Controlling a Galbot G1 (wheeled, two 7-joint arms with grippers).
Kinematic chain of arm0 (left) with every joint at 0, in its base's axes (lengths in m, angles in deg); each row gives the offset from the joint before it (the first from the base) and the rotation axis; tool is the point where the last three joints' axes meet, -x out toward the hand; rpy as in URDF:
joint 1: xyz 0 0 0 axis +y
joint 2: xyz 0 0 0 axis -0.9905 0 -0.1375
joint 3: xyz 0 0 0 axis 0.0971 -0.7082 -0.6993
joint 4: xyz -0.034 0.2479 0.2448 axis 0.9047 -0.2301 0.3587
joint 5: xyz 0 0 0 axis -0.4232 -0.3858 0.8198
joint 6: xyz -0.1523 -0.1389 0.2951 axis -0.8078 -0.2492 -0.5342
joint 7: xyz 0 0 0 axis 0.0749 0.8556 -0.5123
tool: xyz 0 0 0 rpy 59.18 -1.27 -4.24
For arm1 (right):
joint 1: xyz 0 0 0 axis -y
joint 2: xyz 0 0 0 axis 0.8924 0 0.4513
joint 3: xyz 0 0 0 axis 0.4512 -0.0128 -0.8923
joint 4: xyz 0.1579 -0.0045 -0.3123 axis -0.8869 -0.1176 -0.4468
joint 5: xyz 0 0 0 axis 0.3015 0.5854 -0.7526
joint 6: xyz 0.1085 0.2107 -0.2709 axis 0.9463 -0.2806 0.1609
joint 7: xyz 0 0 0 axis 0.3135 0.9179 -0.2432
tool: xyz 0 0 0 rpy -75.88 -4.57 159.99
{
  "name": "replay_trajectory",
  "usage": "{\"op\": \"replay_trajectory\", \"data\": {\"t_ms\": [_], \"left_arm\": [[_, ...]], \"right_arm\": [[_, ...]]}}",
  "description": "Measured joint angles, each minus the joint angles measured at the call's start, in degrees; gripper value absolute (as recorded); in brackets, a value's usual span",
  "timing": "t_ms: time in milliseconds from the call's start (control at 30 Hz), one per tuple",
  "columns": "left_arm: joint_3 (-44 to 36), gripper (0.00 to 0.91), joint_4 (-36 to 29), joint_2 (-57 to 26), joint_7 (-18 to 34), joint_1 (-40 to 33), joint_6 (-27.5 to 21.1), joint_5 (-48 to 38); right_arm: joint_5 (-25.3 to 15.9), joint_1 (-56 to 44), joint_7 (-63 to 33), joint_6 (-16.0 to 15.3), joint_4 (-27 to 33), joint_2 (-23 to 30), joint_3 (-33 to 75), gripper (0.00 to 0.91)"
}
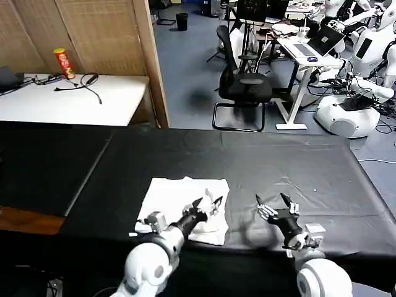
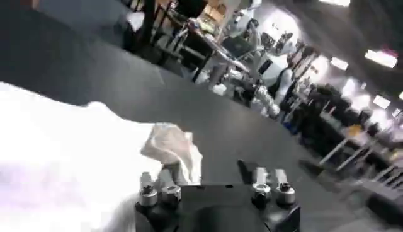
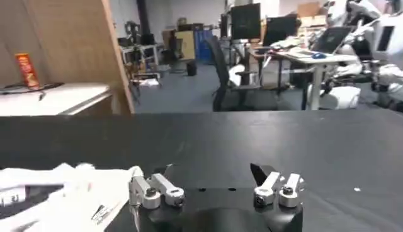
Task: Fold and organize the clothes.
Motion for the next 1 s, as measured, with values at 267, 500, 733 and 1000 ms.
{"op": "replay_trajectory", "data": {"t_ms": [267, 500, 733, 1000], "left_arm": [[8.15, 0.878, -0.92, -7.58, -0.36, 2.37, 3.03, 8.18], [10.98, 0.878, -0.01, -8.02, -1.47, 4.51, 4.93, 12.84], [13.40, 0.878, 2.98, -8.15, -2.61, 4.61, 7.28, 12.98], [15.74, 0.878, 7.54, -7.24, -3.84, 3.71, 8.94, 9.36]], "right_arm": [[-4.73, 6.45, 0.35, 0.21, 5.10, 1.11, -10.24, 0.878], [-13.04, 9.18, -3.06, 0.48, 10.42, 3.54, -12.75, 0.878], [-14.92, 7.82, -5.51, -1.68, 9.53, 6.85, -10.64, 0.878], [-9.95, 2.80, -4.80, -0.61, 3.89, 7.48, -6.34, 0.878]]}}
